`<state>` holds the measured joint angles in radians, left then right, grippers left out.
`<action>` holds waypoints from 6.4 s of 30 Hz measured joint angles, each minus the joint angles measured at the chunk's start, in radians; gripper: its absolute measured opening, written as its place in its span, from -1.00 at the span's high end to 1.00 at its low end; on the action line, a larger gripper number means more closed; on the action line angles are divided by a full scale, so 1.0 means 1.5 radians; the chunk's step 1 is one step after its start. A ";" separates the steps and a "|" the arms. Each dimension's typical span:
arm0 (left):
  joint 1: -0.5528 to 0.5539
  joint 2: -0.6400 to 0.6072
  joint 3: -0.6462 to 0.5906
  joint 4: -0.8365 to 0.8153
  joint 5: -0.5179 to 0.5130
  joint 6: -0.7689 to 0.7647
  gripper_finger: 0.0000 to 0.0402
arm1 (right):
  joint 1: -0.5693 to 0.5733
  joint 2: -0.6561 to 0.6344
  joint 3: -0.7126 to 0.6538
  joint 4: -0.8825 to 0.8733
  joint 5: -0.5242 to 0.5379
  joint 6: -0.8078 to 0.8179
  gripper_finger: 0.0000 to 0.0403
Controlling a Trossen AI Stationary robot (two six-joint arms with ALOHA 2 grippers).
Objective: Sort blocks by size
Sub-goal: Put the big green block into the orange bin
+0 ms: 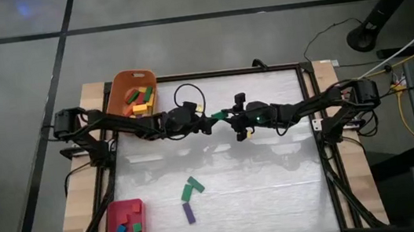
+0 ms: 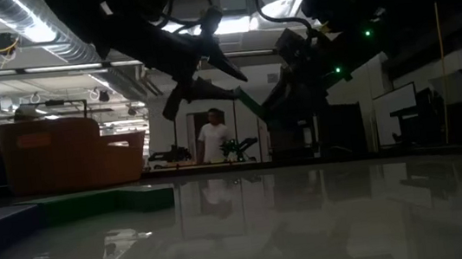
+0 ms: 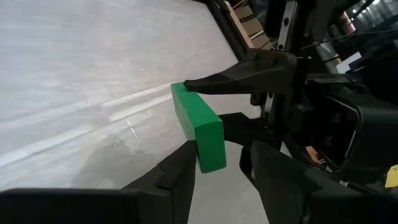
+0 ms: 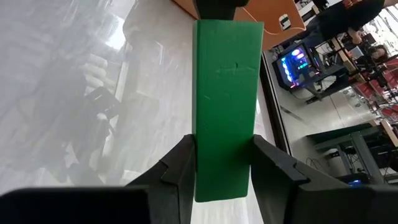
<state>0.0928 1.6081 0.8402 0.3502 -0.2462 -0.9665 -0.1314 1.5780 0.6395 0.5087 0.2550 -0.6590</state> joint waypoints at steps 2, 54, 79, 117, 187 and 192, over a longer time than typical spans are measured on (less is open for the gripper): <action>0.001 0.000 0.000 -0.001 0.000 0.000 0.29 | 0.000 0.000 0.000 0.001 0.000 0.000 0.37; 0.119 -0.399 0.003 -0.559 -0.148 0.243 0.81 | 0.072 0.000 0.036 0.007 -0.173 0.128 -0.16; 0.060 -0.551 0.001 -0.766 -0.103 0.093 0.34 | 0.286 0.118 0.143 0.053 -0.044 0.226 -0.15; -0.392 0.072 0.182 -0.640 0.072 -0.313 0.36 | 0.174 0.051 0.164 -0.243 0.063 -0.014 -0.15; -0.304 0.006 0.207 -0.659 0.077 -0.251 0.46 | 0.157 -0.504 -0.239 -0.305 0.026 0.091 -0.15; -0.254 -0.063 0.207 -0.662 0.024 -0.165 0.46 | 0.157 -0.507 -0.258 -0.293 -0.013 0.082 -0.15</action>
<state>-0.2880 1.5136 1.1514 -0.6423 -0.2105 -1.2135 0.1040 0.8169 0.2527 0.0686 0.2356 -0.5359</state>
